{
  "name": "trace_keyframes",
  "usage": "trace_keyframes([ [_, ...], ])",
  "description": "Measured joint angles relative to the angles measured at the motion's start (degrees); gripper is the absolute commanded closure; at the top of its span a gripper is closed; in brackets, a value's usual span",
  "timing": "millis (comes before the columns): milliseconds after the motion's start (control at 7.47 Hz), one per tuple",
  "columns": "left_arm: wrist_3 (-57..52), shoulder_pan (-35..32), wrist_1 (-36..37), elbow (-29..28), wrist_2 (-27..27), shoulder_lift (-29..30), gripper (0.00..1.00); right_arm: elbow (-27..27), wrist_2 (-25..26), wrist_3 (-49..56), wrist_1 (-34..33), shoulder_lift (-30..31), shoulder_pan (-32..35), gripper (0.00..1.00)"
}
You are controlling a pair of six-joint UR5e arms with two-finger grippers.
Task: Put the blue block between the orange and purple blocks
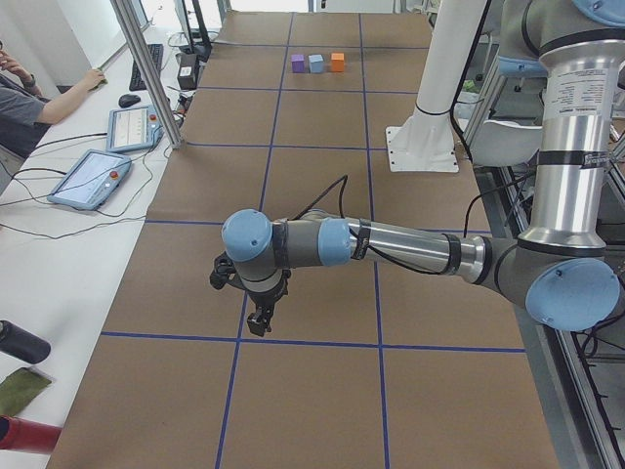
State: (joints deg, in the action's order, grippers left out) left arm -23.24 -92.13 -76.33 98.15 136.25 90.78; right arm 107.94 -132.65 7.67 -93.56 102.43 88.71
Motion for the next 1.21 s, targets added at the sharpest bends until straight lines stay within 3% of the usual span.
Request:
trace_keyframes([
  [804,1.10,-2.67,-0.89,0.82,-0.22,-1.29,0.00,-0.07,-0.27,0.05,0.20,1.00,0.32,0.00],
  [1205,0.80,-2.78,-4.70,0.70,-0.03,-2.10,0.00,0.06,-0.28,0.15,0.29,1.00,0.27,0.00],
])
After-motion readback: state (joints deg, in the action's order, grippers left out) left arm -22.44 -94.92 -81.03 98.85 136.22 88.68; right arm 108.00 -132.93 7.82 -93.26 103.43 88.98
